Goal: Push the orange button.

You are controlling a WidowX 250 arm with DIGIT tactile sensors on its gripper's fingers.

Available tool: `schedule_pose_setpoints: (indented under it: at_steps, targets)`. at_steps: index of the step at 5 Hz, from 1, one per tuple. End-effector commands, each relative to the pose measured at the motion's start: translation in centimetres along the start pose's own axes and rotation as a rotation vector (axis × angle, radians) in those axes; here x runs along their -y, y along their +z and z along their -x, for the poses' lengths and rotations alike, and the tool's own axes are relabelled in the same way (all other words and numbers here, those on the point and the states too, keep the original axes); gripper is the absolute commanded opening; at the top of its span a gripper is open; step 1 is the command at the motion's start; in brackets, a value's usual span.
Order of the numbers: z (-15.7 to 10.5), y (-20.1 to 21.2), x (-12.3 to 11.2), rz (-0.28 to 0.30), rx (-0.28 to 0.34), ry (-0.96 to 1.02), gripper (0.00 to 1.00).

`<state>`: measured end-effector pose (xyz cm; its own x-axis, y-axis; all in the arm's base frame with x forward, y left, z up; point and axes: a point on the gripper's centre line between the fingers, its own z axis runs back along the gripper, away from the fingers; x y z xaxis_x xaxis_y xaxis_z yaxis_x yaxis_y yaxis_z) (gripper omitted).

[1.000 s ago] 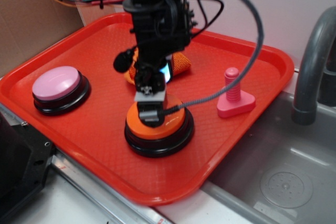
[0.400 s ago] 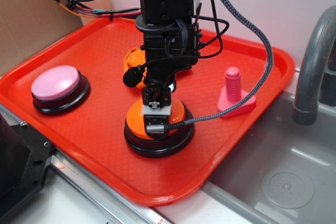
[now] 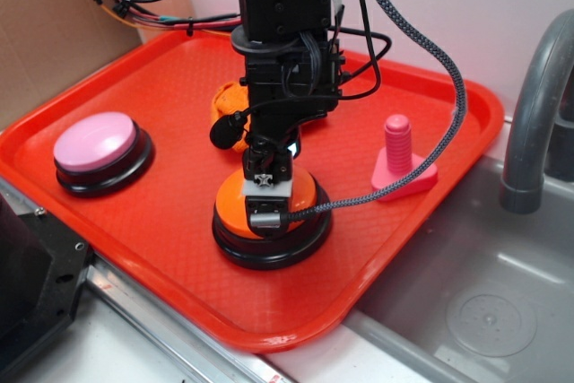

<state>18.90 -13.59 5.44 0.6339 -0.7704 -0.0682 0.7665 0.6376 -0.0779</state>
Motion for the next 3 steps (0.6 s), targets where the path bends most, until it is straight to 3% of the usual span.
schedule_pose_setpoints:
  at_steps: [1, 3]
  targets:
    - [1.1, -1.5, 2.5, -0.002, 0.035, 0.018, 1.00]
    - [0.6, 2.8, 2.4, -0.064, 0.060, 0.030, 1.00]
